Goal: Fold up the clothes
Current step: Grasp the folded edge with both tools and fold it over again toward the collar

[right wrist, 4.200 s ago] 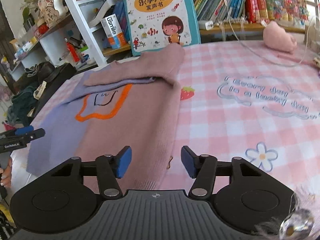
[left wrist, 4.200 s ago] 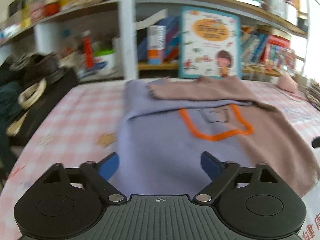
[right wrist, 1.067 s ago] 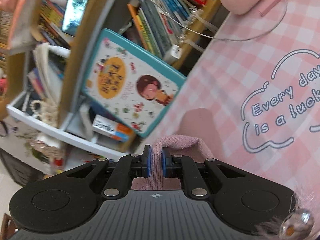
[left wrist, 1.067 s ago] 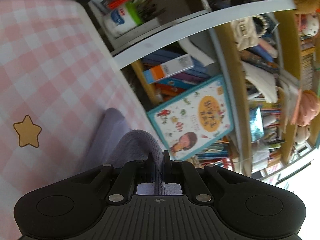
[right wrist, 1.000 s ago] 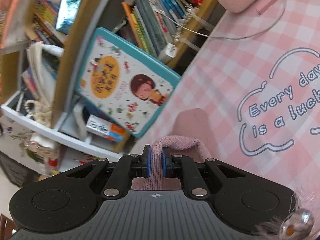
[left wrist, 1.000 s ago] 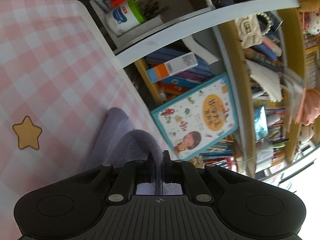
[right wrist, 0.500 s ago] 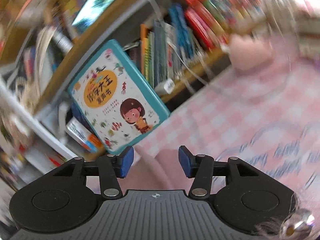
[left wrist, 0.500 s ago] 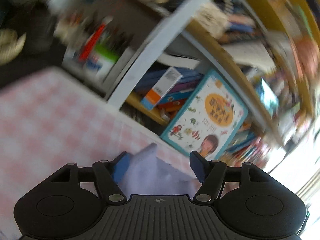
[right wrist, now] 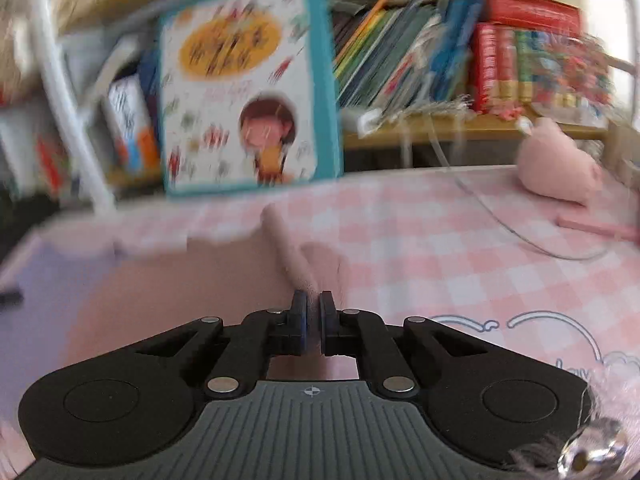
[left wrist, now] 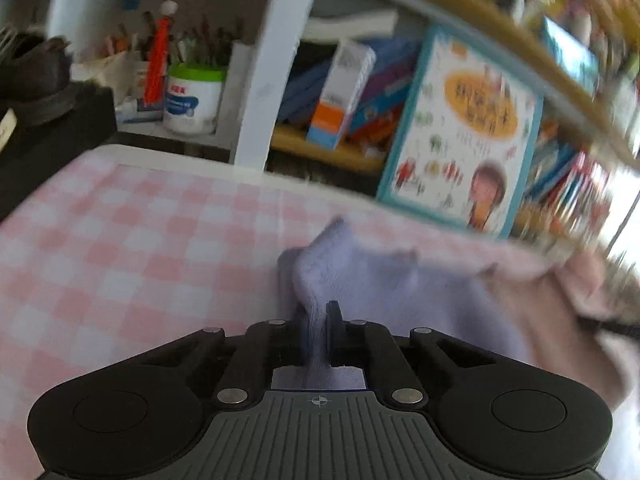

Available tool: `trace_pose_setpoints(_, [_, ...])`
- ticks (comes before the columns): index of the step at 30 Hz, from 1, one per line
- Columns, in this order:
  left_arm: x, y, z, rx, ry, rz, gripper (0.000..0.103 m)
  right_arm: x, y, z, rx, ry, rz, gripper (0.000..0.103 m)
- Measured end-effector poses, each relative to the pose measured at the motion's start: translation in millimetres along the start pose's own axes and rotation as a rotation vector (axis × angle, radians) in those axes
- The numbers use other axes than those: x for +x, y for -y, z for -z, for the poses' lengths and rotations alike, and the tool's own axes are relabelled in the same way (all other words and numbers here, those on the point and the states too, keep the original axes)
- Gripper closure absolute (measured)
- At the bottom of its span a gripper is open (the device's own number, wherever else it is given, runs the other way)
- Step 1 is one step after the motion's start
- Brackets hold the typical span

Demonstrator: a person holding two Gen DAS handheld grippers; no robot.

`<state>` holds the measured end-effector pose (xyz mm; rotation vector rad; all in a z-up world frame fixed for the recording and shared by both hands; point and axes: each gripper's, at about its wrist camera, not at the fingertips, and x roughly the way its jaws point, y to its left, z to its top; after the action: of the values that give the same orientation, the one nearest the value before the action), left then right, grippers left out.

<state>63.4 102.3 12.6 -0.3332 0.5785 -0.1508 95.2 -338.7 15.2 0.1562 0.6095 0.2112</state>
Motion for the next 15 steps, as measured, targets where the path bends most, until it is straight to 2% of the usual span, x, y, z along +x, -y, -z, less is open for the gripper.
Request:
trace_pose_setpoints(2, [-11.9,-1.9,-4.0,-0.045,0.043,0.053,0.097,-18.7,5.0,-5.2,0.054,0.071,-0.051,0.098])
trace_pose_setpoints(3, [-14.2,-2.0,-5.4,-0.057,0.052,0.069,0.097,-21.9,8.6,-5.3,0.083,0.071,-0.057,0.098])
trace_pose_setpoints(5, [-6.4,-1.8,-4.0,-0.047,0.027,0.051,0.096,-27.0,15.5,-5.1,0.138,0.068,-0.067,0.098])
trace_pose_setpoints(8, [14.3,-5.4,3.5,-0.032,-0.04,0.0,0.096,-2.8,20.8,5.4,0.131,-0.019,-0.027,0.098])
trace_pose_setpoints(10, [16.1,-6.5,7.2,-0.02,-0.041,-0.005,0.093,4.3,22.7,9.7,0.129,-0.041,-0.016,0.096])
trace_pose_setpoints(11, [13.6,-5.9,6.9,-0.011,-0.031,-0.005,0.09,4.0,22.8,10.4,0.128,-0.037,-0.015,0.095])
trace_pose_setpoints(13, [7.3,-3.8,2.9,0.009,0.001,0.002,0.08,-0.3,20.3,4.7,0.101,-0.029,-0.003,0.087])
trace_pose_setpoints(14, [3.7,-2.3,0.0,0.021,0.026,0.005,0.072,-3.1,17.7,1.9,0.075,-0.014,0.005,0.079])
trace_pose_setpoints(15, [1.4,-0.4,-3.1,0.033,0.05,0.007,0.069,-4.9,14.1,-1.2,0.041,0.002,0.023,0.076])
